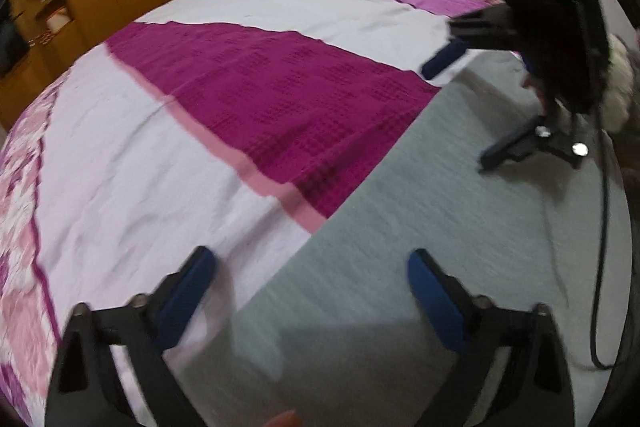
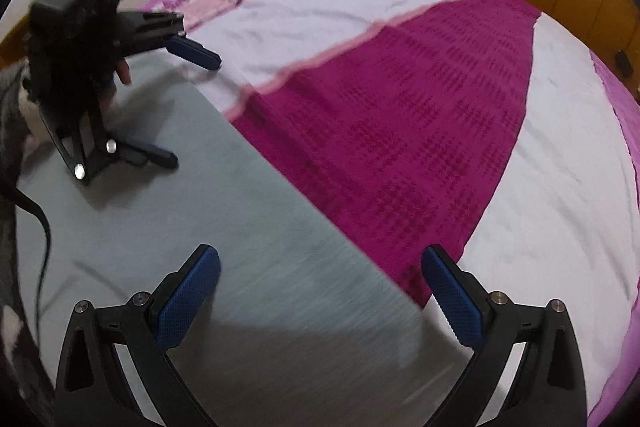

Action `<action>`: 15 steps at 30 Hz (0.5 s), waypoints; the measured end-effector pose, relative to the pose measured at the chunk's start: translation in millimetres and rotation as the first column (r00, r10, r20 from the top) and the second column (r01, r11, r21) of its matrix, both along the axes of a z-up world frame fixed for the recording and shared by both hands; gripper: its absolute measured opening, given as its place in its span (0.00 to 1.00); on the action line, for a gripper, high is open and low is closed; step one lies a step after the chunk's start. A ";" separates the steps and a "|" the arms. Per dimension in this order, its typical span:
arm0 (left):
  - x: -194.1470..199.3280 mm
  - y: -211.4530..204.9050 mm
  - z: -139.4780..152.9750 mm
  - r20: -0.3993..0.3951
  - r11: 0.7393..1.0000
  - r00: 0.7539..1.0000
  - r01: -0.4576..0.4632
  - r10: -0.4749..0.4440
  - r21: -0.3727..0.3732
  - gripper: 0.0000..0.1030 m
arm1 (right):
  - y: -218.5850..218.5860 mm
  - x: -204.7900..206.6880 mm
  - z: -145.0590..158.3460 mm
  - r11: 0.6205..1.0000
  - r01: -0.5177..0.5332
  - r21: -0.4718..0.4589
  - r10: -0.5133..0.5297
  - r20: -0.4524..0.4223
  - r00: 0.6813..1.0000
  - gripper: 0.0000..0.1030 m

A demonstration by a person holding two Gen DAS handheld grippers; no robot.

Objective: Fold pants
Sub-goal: 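Lower both grippers toward the long edge of the grey sweatpants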

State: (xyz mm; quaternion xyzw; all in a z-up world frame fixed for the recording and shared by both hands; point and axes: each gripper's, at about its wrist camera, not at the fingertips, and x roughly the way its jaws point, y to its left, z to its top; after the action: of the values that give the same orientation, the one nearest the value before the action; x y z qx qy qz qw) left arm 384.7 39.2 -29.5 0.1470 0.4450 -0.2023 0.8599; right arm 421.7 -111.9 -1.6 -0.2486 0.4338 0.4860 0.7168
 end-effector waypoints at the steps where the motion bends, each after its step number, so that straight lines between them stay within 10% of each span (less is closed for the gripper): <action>1: 5.7 1.0 -4.1 -0.023 1.000 1.000 0.021 -0.021 -0.010 0.84 | 2.2 4.2 -4.7 1.000 -0.015 -0.009 0.015 -0.013 1.000 0.98; 10: 33.6 10.5 -19.0 -0.123 0.992 0.984 0.126 -0.129 -0.025 0.94 | 7.2 26.3 -11.6 0.985 -0.158 -0.064 0.149 -0.127 0.981 0.91; 15: 39.6 7.8 -15.3 -0.174 0.980 0.966 0.196 -0.191 0.011 0.79 | 0.9 37.1 -0.3 0.973 -0.210 -0.097 0.191 -0.172 0.966 0.50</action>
State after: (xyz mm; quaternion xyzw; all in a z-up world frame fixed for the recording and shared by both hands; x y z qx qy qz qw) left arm 424.3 47.0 -44.8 0.1839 0.5039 -0.2910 0.7922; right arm 458.8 -111.0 -1.9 -0.2916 0.4902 0.5491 0.6109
